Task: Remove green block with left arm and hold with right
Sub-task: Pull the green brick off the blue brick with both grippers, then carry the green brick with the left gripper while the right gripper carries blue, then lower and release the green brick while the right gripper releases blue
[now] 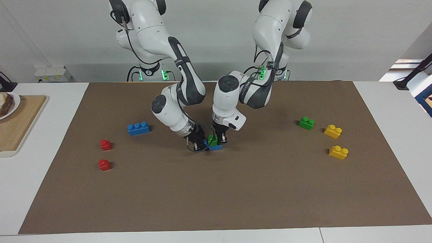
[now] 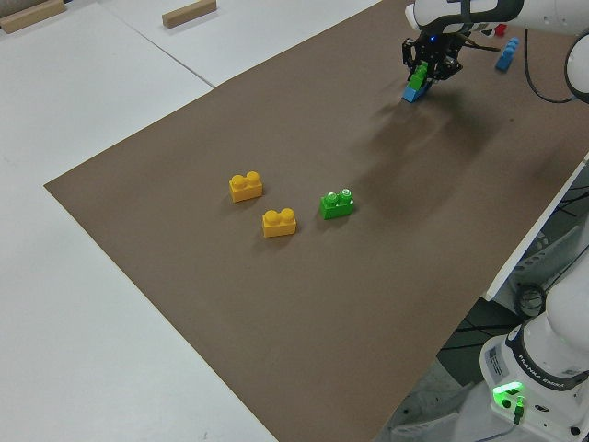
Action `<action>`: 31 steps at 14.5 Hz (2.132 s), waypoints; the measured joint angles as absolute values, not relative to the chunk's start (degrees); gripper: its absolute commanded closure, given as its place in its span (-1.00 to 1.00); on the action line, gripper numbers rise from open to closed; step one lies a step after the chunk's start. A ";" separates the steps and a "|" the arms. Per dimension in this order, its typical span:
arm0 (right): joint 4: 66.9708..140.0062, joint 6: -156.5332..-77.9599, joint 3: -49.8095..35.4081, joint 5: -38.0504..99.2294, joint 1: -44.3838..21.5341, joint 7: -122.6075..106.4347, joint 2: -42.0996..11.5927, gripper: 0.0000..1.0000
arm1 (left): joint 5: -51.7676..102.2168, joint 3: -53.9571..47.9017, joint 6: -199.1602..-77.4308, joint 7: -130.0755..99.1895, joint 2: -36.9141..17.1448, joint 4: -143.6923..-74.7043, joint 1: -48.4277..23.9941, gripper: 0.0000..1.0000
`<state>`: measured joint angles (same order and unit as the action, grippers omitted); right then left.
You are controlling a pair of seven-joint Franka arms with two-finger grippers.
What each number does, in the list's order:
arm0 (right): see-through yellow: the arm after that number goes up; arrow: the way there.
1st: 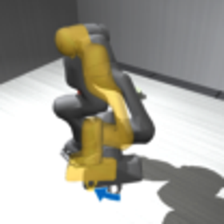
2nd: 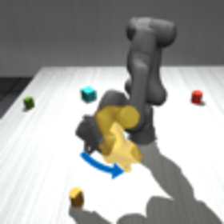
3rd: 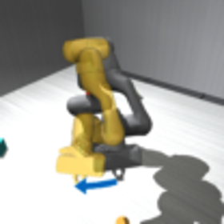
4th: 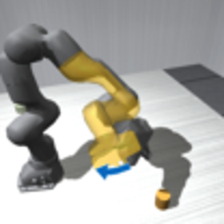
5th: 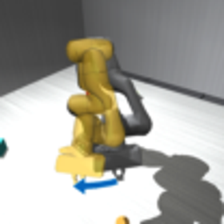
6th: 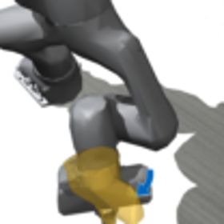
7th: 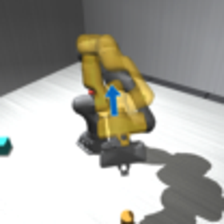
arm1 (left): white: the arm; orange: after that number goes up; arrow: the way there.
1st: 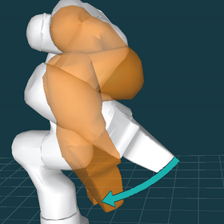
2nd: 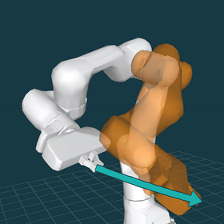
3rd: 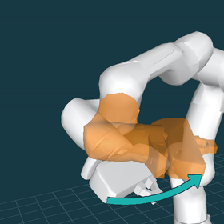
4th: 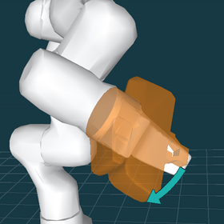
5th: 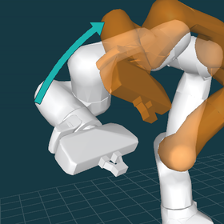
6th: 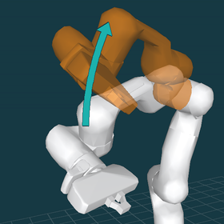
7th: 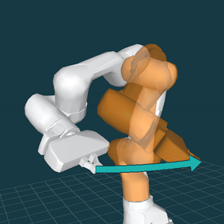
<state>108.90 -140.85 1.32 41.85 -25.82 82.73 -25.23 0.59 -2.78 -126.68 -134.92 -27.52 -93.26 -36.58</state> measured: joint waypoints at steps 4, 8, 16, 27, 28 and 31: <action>108.50 -140.85 1.39 42.43 -25.80 82.74 -25.46 1.00 | 0.58 -2.03 -121.79 -134.83 -21.45 -92.70 -34.99 1.00; 108.38 -140.60 1.65 42.43 -25.46 82.74 -25.69 1.00 | 0.47 -1.62 -113.63 -127.37 -14.38 -92.72 -30.86 1.00; 95.69 -119.94 2.21 35.51 -11.49 77.68 -25.71 1.00 | 1.19 -1.36 -110.78 -94.23 -12.90 -98.31 -15.53 1.00; 97.07 -109.54 2.54 30.90 9.97 51.38 -27.28 1.00 | 1.42 -1.34 -126.48 -60.84 -9.60 -115.99 -2.28 1.00; 97.78 -109.64 2.54 30.88 10.61 50.28 -27.30 1.00 | 1.42 -1.35 -127.73 -59.94 -9.63 -116.94 -2.10 1.00; 99.86 -112.02 2.38 30.88 10.72 49.64 -27.35 1.00 | 1.42 -1.39 -131.19 -59.45 -10.20 -119.13 -1.79 1.00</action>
